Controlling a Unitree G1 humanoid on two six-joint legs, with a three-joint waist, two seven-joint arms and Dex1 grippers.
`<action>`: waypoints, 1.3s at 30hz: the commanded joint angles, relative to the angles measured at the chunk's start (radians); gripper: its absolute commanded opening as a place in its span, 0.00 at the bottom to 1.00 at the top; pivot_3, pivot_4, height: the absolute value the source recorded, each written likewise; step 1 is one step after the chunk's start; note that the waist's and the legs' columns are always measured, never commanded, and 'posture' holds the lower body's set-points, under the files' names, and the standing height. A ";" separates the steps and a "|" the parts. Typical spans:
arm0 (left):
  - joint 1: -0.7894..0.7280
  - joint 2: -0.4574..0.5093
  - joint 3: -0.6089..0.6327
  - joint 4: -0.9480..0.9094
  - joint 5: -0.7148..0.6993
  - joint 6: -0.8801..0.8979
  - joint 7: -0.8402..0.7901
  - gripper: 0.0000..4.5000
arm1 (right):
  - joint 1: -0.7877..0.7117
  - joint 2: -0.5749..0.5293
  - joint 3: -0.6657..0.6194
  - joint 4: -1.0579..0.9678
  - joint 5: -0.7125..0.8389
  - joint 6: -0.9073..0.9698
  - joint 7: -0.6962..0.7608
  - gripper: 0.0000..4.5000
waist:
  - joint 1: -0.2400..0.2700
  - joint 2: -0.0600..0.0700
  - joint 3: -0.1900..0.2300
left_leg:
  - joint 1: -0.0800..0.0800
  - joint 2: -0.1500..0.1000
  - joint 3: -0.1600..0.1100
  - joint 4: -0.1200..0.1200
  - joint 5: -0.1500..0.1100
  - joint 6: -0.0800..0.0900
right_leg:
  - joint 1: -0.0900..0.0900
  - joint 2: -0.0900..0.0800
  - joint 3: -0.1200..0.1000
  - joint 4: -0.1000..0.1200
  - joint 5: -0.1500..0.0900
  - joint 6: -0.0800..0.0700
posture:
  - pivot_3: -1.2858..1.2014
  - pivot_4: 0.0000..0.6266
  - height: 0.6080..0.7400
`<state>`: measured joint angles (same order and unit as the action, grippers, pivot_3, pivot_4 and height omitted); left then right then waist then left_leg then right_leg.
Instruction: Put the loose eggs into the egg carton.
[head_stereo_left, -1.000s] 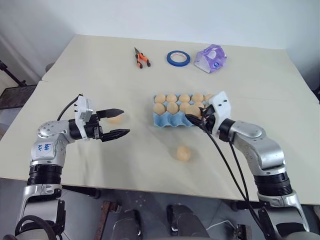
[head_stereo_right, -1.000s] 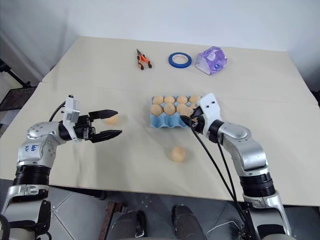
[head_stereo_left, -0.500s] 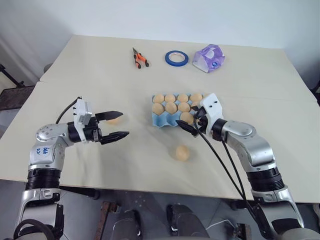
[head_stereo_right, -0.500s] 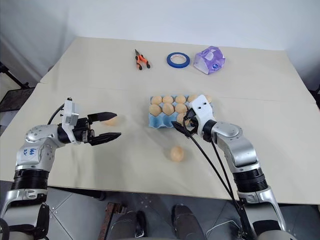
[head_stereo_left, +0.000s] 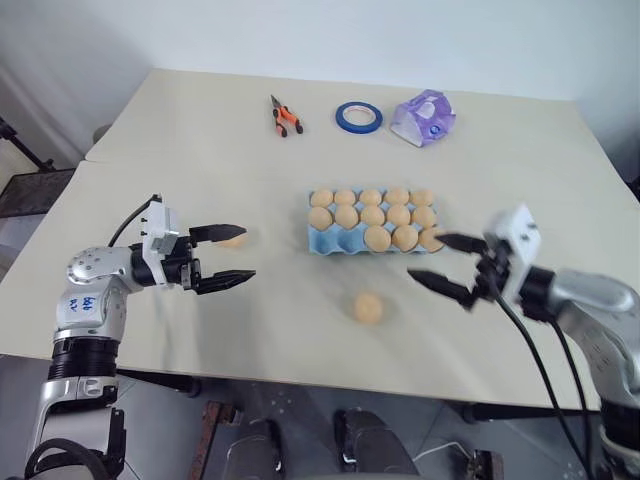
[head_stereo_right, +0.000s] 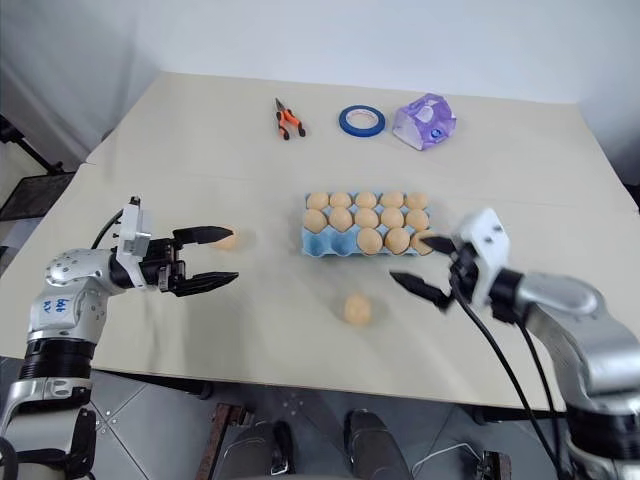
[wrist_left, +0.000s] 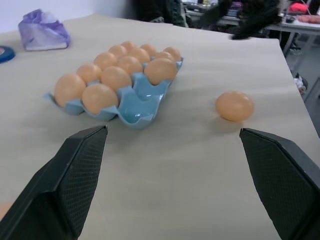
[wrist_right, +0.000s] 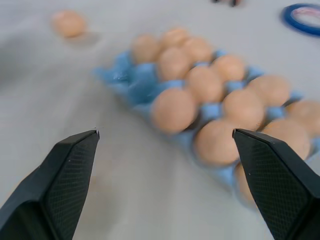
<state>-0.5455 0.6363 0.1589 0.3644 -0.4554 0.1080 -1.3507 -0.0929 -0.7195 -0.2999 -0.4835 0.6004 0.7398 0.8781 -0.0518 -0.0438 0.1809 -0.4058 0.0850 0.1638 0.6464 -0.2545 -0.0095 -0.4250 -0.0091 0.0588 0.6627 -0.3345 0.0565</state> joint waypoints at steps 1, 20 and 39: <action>-0.024 -0.009 0.008 0.006 -0.021 -0.021 -0.017 1.00 | 0.139 -0.004 -0.105 -0.043 0.045 -0.084 0.077 0.99 | 0.000 0.000 0.000 | 0.000 0.000 0.000 0.000 0.000 0.000 | 0.000 0.000 0.000 0.000 0.000 0.000 | 0.52 0.24 1.00; -0.045 0.002 0.007 0.043 -0.011 -0.031 -0.067 1.00 | 0.180 0.037 0.058 -0.103 -0.041 -0.220 -0.023 0.99 | -0.018 0.000 0.000 | 0.016 0.000 -0.001 -0.001 -0.002 0.002 | 0.016 -0.002 0.001 -0.003 0.003 0.000 | 0.52 0.24 1.00; 0.007 0.004 0.020 -0.021 -0.025 -0.012 -0.021 1.00 | -0.044 0.161 0.484 0.093 -0.333 -0.249 -0.167 0.99 | -0.005 -0.001 0.000 | 0.012 0.000 -0.001 -0.001 -0.005 -0.001 | 0.011 -0.001 0.000 -0.003 -0.004 -0.001 | 0.52 0.24 1.00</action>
<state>-0.5392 0.6328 0.1583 0.3860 -0.4563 0.0961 -1.3767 -0.1230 -0.5627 0.1844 -0.3848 0.2819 0.5048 0.7220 -0.0565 -0.0444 0.1807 -0.3938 0.0853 0.1632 0.6454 -0.2591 -0.0108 -0.4136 -0.0101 0.0585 0.6606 -0.3385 0.0558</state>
